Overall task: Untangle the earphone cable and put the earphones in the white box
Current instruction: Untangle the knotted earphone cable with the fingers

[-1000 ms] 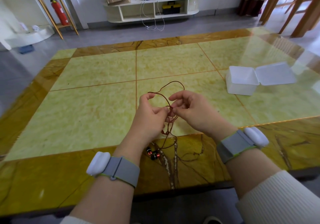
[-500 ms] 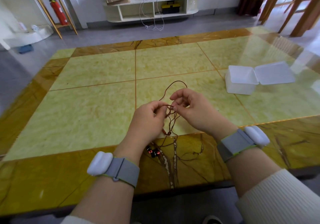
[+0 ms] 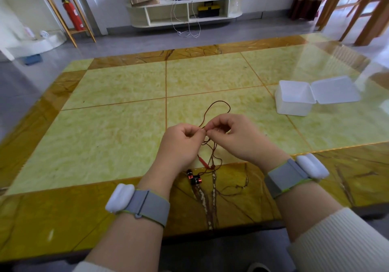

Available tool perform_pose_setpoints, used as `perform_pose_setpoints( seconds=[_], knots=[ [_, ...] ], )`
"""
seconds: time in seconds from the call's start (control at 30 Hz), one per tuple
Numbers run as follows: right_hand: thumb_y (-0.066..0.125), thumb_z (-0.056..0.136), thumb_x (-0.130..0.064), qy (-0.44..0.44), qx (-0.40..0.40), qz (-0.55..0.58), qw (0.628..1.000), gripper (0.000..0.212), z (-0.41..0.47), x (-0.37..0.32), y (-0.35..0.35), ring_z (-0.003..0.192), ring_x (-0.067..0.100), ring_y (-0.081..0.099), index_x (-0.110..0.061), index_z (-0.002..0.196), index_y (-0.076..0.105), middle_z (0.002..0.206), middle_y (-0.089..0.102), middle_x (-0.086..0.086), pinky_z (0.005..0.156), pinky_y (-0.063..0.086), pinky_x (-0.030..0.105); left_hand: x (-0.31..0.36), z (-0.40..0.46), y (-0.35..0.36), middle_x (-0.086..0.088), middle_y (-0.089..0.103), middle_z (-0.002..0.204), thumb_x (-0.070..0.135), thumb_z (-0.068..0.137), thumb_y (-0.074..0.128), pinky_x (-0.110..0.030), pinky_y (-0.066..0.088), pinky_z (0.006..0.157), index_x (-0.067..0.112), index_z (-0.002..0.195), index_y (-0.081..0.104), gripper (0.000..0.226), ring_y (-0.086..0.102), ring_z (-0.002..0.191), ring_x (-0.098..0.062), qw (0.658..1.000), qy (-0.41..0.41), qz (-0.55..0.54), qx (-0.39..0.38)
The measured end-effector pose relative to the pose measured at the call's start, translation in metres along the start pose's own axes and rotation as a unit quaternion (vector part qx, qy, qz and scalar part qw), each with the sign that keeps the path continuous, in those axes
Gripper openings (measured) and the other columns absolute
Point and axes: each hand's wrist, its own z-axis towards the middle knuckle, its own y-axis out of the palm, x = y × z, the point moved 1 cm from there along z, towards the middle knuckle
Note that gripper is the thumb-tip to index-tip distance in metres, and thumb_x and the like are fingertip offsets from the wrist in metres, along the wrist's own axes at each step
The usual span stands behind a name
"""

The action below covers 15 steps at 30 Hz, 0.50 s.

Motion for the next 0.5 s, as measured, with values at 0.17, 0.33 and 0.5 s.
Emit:
perform_pose_setpoints(
  seconds=[0.17,0.33,0.5],
  knots=[
    [0.071,0.086,-0.031,0.014,0.003,-0.01,1.0,0.003,0.001,0.004,-0.002,0.06,0.005,0.051,-0.029,0.088,0.072,0.07,0.061,-0.015,0.058,0.046,0.019,0.0,-0.001,0.001,0.011,0.074,0.084,0.029,0.091,0.066,-0.021,0.053,0.078,0.027,0.081,0.075,0.014,0.067,0.087,-0.004,0.999,-0.011,-0.043,-0.011],
    [0.07,0.086,-0.025,0.023,0.009,-0.031,0.999,0.003,0.003,0.008,0.0,0.058,0.001,0.05,-0.028,0.086,0.071,0.069,0.06,-0.015,0.057,0.04,0.016,0.0,-0.001,0.003,0.009,0.075,0.079,0.027,0.092,0.064,-0.026,0.054,0.082,0.026,0.078,0.076,0.019,0.069,0.084,-0.006,0.998,-0.015,-0.067,-0.015],
    [0.062,0.09,-0.022,0.043,0.034,0.002,0.998,0.004,0.005,0.012,-0.001,0.059,0.006,0.048,-0.021,0.088,0.065,0.069,0.053,-0.012,0.059,0.041,0.021,-0.001,0.0,0.003,0.007,0.073,0.07,0.028,0.095,0.059,-0.026,0.054,0.075,0.023,0.084,0.074,0.019,0.066,0.07,-0.006,0.998,-0.012,-0.058,-0.007]
  ],
)
